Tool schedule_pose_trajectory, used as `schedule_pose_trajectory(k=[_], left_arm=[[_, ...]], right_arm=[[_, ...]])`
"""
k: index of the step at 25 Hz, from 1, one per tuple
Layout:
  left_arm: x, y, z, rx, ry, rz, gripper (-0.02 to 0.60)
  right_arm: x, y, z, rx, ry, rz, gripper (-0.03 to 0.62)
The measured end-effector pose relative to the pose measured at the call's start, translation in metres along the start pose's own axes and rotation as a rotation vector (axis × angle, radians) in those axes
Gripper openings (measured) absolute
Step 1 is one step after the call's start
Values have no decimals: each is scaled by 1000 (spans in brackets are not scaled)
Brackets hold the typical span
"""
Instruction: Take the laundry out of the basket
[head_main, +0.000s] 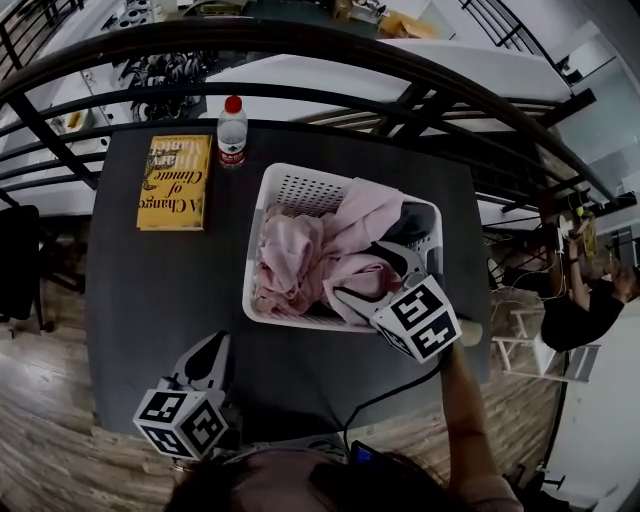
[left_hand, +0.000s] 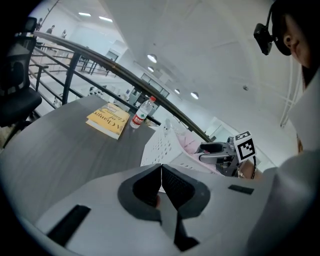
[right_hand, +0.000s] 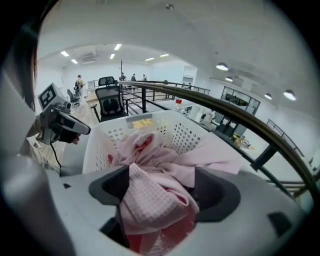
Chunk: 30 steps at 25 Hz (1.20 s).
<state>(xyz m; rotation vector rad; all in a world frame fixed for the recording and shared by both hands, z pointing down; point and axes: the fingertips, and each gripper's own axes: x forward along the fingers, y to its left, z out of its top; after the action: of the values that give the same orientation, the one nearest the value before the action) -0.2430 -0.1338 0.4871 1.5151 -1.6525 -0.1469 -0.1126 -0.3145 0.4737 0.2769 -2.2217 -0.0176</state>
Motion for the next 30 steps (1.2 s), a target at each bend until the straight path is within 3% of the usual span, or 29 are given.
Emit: schedule_pose_trajectory(k=[11, 24, 30], left_arm=[[7, 10, -4, -30, 11, 6, -2], [4, 22, -6, -46, 19, 19, -3], [-1, 22, -9, -51, 11, 10, -3]], right_arm=[[32, 4, -42, 52, 272, 182, 403], [58, 4, -79, 146, 473, 269, 400], [58, 14, -91, 117, 547, 270, 292]])
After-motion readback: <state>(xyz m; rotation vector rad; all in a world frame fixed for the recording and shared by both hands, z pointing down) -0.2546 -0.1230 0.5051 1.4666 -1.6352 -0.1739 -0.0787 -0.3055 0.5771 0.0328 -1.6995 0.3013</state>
